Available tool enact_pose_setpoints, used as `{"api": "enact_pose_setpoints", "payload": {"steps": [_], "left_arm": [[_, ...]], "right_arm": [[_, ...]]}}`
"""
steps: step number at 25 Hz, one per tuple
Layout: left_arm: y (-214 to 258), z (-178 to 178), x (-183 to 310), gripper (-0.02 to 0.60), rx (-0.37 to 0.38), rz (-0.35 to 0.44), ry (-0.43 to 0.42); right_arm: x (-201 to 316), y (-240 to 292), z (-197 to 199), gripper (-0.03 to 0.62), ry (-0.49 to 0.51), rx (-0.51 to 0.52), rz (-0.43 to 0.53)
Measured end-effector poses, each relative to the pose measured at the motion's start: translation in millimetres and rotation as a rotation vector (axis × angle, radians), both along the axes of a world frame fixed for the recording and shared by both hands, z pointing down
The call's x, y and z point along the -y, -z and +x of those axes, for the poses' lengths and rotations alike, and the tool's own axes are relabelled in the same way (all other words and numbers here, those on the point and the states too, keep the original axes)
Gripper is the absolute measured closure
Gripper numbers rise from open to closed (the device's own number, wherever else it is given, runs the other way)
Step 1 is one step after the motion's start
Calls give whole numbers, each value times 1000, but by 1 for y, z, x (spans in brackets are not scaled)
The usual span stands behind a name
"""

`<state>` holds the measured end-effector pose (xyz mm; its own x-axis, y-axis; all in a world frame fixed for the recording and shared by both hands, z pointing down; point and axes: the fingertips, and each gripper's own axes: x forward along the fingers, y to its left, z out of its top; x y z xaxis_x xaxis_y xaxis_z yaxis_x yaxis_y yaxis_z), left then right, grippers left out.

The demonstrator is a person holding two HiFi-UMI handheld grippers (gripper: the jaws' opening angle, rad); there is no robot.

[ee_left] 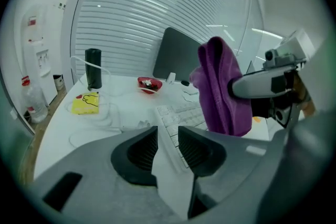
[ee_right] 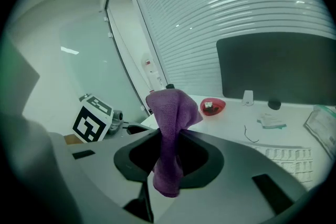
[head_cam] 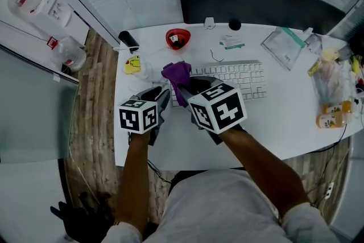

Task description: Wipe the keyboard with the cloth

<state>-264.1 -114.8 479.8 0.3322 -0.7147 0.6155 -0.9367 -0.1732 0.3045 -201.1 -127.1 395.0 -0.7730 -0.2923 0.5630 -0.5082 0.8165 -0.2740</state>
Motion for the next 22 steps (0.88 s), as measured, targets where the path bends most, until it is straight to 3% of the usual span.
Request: {"api": "enact_pose_setpoints", "payload": {"steps": [8,22], "left_arm": [[-21,-2,10,454,-128,-110,-59],[-30,1,12,457,-268,-135,-81]], "right_arm": [[12,-35,-23,509,-12,-130,-43],[28,-75,-38,509,16,-282,-84]]}}
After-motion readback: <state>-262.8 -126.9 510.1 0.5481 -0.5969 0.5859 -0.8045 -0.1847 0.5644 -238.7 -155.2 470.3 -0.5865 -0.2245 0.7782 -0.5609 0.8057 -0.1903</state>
